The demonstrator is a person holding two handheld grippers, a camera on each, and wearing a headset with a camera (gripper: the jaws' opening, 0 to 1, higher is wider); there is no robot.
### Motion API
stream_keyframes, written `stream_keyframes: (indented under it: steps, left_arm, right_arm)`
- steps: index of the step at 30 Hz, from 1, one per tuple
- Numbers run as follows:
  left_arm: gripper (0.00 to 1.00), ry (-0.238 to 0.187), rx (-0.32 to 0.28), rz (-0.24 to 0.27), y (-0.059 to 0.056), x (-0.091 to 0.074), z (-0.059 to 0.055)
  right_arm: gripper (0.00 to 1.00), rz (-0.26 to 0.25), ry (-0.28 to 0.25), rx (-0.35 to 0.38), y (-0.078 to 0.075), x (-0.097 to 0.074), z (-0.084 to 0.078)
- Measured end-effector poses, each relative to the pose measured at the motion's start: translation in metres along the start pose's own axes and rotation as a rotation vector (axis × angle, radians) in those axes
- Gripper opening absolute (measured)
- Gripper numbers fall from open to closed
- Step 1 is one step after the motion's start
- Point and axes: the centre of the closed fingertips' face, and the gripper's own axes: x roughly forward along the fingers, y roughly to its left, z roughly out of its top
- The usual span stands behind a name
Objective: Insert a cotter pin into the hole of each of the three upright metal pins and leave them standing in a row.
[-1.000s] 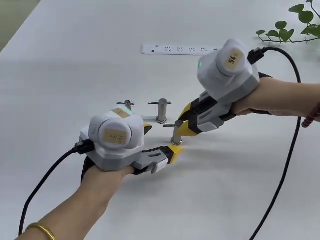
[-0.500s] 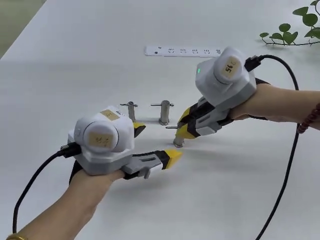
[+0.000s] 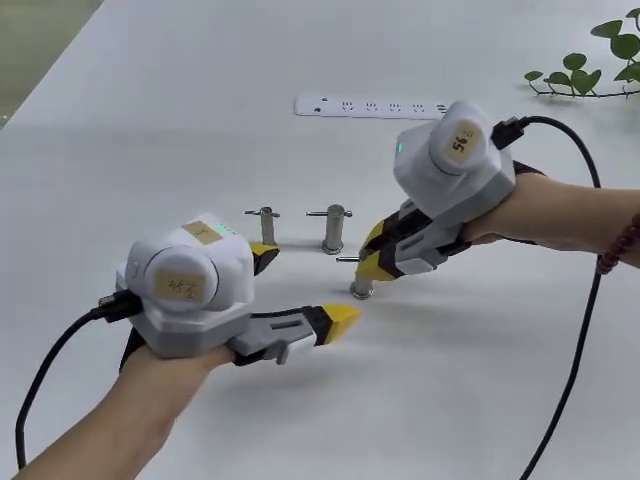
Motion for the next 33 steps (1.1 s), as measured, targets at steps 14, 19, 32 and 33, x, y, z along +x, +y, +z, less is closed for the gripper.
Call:
stream_keyframes:
  steps: [14, 19, 32, 33]
  left_arm:
    - [0.68, -0.013, 0.028, 0.016, 0.003, -0.018, 0.005]
    - [0.69, -0.016, 0.026, 0.041, 0.011, -0.023, 0.006]
    - [0.69, -0.040, 0.020, 0.091, 0.029, -0.034, 0.014]
    - [0.69, -0.041, 0.021, 0.093, 0.029, -0.034, 0.014]
  right_arm:
    - [0.07, -0.016, 0.015, 0.003, -0.001, -0.003, -0.002]
    - [0.07, -0.025, 0.011, 0.014, -0.007, -0.008, -0.004]
    - [0.07, -0.052, 0.033, 0.028, -0.033, -0.015, -0.017]
    - [0.07, -0.054, 0.036, 0.025, -0.034, -0.016, -0.018]
